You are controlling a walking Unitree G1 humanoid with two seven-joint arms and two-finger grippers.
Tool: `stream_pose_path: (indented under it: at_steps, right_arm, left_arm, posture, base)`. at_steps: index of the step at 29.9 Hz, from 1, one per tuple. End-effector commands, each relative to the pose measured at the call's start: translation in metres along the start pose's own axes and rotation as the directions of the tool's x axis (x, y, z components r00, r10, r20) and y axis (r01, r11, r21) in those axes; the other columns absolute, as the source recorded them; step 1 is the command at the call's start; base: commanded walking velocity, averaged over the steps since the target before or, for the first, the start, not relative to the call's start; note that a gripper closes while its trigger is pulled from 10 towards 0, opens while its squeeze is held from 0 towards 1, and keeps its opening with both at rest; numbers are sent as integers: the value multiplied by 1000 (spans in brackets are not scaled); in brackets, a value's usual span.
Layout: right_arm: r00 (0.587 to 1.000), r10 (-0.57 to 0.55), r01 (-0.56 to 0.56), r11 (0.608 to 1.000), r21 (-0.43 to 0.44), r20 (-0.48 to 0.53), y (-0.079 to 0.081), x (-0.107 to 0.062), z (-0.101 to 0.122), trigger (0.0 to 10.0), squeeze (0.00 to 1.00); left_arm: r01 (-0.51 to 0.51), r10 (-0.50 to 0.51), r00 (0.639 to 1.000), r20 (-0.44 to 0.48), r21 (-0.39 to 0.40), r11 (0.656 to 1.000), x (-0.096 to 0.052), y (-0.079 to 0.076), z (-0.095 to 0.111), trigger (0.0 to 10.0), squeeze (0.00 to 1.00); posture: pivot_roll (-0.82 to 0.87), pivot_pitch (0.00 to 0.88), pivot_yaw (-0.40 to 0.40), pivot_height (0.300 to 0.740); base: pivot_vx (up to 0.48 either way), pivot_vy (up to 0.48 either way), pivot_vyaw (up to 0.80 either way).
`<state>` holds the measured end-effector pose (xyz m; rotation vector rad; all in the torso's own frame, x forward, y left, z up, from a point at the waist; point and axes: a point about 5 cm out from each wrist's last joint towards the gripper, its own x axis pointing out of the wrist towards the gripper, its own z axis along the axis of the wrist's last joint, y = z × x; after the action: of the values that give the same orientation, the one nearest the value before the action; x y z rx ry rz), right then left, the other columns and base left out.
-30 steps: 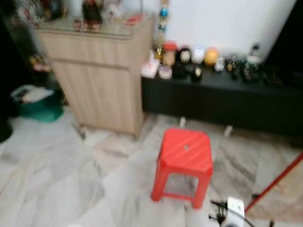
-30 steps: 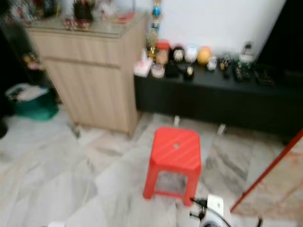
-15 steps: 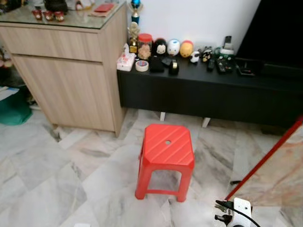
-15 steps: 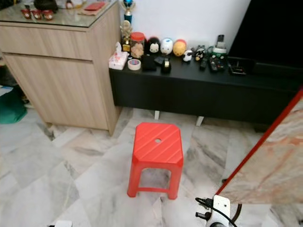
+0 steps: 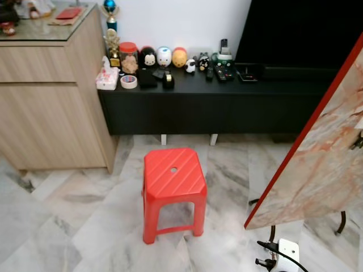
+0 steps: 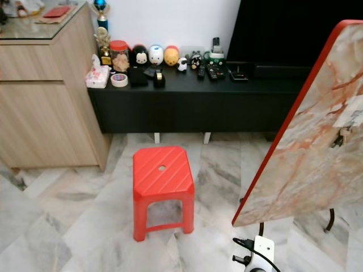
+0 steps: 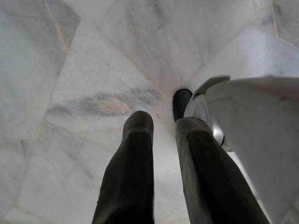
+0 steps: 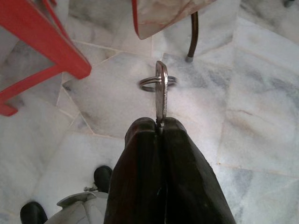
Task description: Hang keys on a hook
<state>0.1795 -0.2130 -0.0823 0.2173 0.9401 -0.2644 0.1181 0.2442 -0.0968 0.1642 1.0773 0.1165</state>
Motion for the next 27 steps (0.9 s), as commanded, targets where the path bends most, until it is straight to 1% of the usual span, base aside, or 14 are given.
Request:
stream_pose_path:
  at_steps: [1, 12, 19, 27]
  right_arm:
    - [1000, -13, 13, 1000, 21, -4, -2, 0, -2, 10000, 0]
    - [1000, -11, 11, 1000, 23, -5, -2, -1, -3, 10000, 0]
    - [1000, -9, 9, 1000, 13, -2, -4, -1, -3, 10000, 0]
    - [1000, 6, -6, 1000, 14, 10, -2, -1, -2, 10000, 0]
  left_arm:
    - [8, -7, 999, -34, 25, 1000, -1, 0, -7, 10000, 0]
    - [12, -11, 999, -34, 33, 999, -1, -2, -6, 10000, 0]
    - [20, -19, 999, -39, 22, 1000, -1, -2, -8, 10000, 0]
    - [16, -15, 999, -46, 29, 999, -1, -1, -7, 10000, 0]
  posture:
    - [88, 0, -63, 730]
    - [83, 0, -62, 730]
    - [80, 0, -63, 730]
    - [75, 0, -58, 730]
  base:
    - [0, -322, -750]
    - [0, -319, -750]
    - [0, -310, -717]
    - [0, -280, 0]
